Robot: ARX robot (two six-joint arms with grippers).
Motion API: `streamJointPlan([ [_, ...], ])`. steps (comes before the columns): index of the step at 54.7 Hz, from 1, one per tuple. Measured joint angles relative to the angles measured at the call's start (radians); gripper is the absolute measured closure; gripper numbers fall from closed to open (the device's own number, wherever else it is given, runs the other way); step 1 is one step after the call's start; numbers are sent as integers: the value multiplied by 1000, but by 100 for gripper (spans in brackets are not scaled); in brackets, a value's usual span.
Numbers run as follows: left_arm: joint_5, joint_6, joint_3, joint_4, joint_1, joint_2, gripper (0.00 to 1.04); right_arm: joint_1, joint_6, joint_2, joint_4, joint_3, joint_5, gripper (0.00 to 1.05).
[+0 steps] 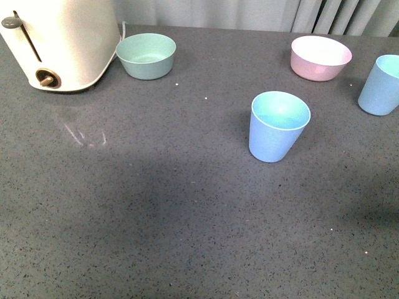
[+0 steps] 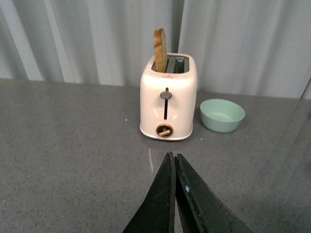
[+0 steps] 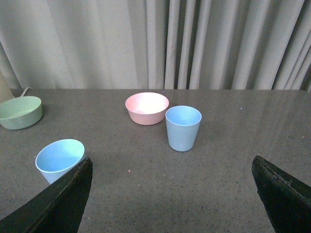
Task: Stack blue cups with both arms
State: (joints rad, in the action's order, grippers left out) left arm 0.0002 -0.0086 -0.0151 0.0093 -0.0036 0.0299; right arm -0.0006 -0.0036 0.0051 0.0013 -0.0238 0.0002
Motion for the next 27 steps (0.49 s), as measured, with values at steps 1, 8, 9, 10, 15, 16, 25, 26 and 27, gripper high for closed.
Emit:
streamJointPlan([
  [1, 0, 0, 0, -2, 0, -6, 103, 0, 0, 0, 0, 0, 0, 9],
  [8, 0, 0, 0, -7, 0, -19, 103, 0, 0, 0, 0, 0, 0, 9],
  [9, 0, 0, 0, -7, 0, -19, 103, 0, 0, 0, 0, 0, 0, 9],
  [10, 0, 0, 0, -7, 0, -19, 103, 0, 0, 0, 0, 0, 0, 9],
  [15, 0, 0, 0, -8, 0, -19, 103, 0, 0, 0, 0, 0, 0, 9],
  [16, 0, 0, 0, -8, 0, -19, 103, 0, 0, 0, 0, 0, 0, 9],
  [25, 0, 0, 0, -8, 0, -19, 100, -65, 167, 220, -268, -118, -18, 9],
  [26, 0, 0, 0, -8, 0, -19, 96, -84, 177, 267, -268, -129, -24, 9],
  [27, 0, 0, 0, -8, 0, -19, 91, -111, 189, 334, -246, -144, -32, 9],
])
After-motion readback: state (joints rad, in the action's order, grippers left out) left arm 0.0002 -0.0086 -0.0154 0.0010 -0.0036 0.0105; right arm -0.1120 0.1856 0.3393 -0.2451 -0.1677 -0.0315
